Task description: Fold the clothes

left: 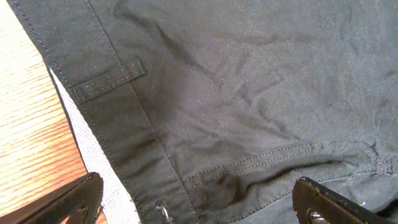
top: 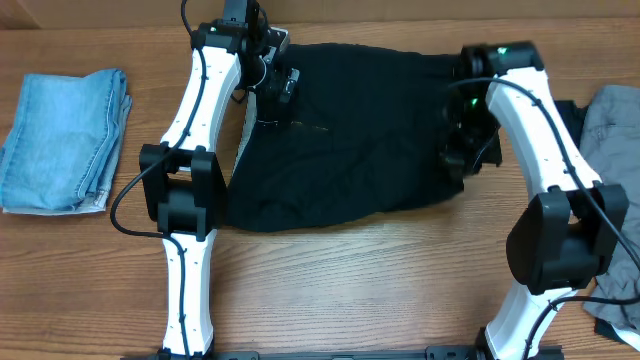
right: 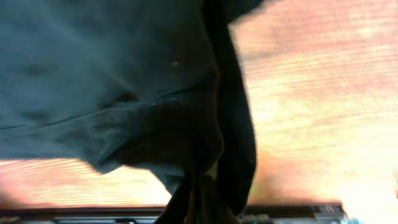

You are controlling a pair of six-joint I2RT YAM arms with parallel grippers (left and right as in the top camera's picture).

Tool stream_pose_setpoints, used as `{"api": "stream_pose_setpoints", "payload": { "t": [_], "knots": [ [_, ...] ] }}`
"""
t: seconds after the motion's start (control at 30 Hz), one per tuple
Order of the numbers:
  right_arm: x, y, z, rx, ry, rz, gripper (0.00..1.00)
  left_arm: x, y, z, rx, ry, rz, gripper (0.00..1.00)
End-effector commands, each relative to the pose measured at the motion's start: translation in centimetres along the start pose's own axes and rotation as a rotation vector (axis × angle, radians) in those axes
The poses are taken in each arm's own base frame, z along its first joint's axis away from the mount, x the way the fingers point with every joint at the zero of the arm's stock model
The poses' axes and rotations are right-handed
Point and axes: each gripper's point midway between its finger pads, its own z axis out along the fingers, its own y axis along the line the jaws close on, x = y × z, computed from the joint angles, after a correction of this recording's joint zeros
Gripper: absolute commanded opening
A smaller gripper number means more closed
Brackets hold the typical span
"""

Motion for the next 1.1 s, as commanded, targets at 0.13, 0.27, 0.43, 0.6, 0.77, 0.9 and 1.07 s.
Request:
{"api": "stream_pose_setpoints", "payload": {
  "t": [0.13,0.27,0.43,0.6,0.77,0.9,1.07],
  "knots": [
    [1.8,-2.4,3.5,0.118,0.098,0.112,0.04,0.6,0.3,1.0,0.01,0.021,-0.012,1.0],
    [3.3,-2.9,5.2,0.14,0.166,0.137,0.04,0.6,0.2,1.0,0.011,0.021,-0.012,1.0],
    [5.8,-3.7,7.6,0.174,0.267,0.16,0.04,0.6,0.3,1.0,0.01,0.021,-0.013,1.0],
    [8.1,-4.7,8.9,0.229,0.352,0.203,0.04,0.6,0.3,1.0,0.01,0.021,-0.012,1.0],
    [9.2,-5.8,8.3,0.308,0.363,0.277,0.04,0.6,0.2,1.0,0.011,0.021,-0.012,1.0],
    [8.7,-5.9,8.4,0.306,0.335,0.281,0.48,0.6,0.3,1.0,0.01,0.021,-0.012,1.0],
    [7.9,-5.7,7.7,0.289,0.26,0.325,0.98,0.6,0.3,1.0,0.01,0.021,-0.012,1.0]
  ]
}}
